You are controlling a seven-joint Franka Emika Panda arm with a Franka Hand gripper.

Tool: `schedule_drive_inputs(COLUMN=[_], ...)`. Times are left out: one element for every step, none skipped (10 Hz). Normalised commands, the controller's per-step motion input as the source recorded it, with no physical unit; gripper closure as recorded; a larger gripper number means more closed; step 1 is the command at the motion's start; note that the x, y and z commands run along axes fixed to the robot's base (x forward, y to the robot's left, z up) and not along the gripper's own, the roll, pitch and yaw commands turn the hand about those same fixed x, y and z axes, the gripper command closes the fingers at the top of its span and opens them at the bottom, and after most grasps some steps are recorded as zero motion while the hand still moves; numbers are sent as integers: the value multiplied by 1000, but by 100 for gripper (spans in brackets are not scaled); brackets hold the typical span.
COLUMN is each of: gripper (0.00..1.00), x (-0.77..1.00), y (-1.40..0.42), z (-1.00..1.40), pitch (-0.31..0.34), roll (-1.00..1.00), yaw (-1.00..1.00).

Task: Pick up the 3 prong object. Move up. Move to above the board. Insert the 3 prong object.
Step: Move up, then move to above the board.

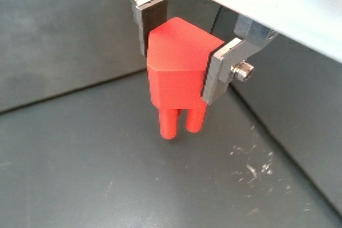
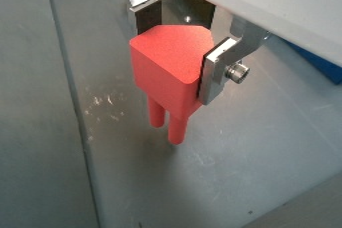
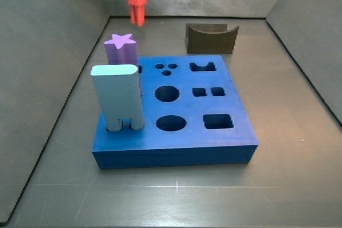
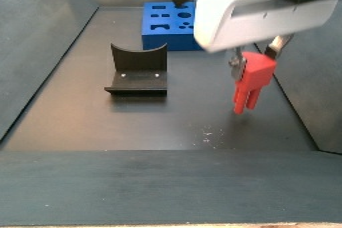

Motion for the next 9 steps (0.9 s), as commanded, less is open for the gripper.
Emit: schedule_drive_inputs(gripper=[100,100,100,100,100,100,100,100,100], x=[12,10,12,-72,-73,-79,-78,-73,-69], y=[-2,-5,-4,-428,-435,-392,-350,-328,-302], z=[591,330,221,1000,1000,1000,1000,1000,1000], pitch=[24,36,39,89,87,61,41,29,22], roll=[-23,-42,-49,126,122,121,108,83,57], yaw=[-3,1,3,-57,-46,-16,-5,11,19])
